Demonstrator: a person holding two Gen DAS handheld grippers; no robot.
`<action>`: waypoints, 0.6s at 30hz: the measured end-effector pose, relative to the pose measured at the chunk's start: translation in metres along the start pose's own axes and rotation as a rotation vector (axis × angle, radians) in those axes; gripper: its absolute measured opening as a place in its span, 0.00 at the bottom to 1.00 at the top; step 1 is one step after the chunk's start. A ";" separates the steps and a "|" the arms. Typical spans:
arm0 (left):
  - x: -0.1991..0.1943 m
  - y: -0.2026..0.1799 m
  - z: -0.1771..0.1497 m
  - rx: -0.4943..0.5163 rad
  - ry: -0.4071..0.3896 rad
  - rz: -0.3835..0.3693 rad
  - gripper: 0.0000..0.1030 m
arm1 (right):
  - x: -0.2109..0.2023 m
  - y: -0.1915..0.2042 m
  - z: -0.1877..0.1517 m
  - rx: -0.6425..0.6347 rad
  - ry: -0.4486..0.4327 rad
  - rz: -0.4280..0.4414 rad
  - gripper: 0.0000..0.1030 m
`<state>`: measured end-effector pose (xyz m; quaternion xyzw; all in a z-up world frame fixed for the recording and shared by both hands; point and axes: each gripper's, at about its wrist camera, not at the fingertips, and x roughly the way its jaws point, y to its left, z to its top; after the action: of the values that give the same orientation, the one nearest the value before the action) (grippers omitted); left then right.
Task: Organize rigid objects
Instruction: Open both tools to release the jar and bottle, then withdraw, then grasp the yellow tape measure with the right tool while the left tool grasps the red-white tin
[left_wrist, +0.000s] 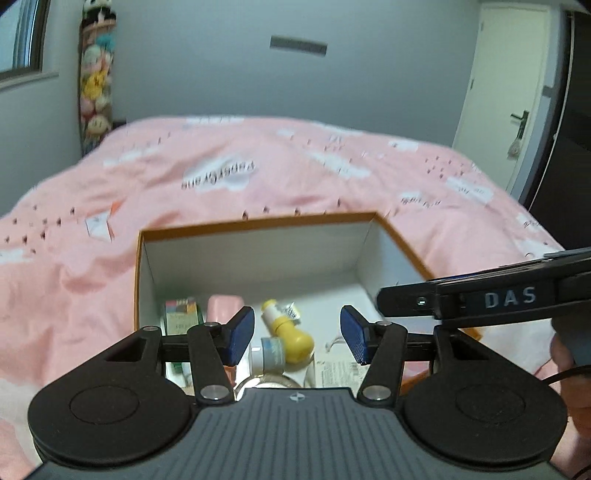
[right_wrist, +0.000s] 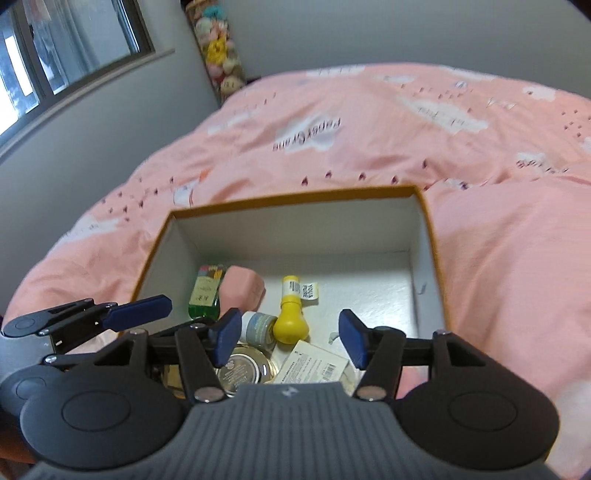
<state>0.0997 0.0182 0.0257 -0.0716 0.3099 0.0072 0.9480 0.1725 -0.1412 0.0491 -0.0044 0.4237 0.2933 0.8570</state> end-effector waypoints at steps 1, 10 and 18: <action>-0.003 -0.002 -0.001 0.002 -0.011 -0.003 0.62 | -0.008 0.000 -0.003 0.001 -0.018 -0.005 0.57; -0.023 -0.013 -0.020 0.038 -0.003 -0.050 0.62 | -0.050 -0.010 -0.045 0.006 -0.042 -0.057 0.58; 0.004 -0.012 -0.048 -0.008 0.204 -0.111 0.62 | -0.020 -0.033 -0.089 0.040 0.158 -0.121 0.61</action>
<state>0.0754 -0.0002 -0.0128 -0.0927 0.4004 -0.0514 0.9102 0.1155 -0.2011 -0.0011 -0.0360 0.4946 0.2314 0.8370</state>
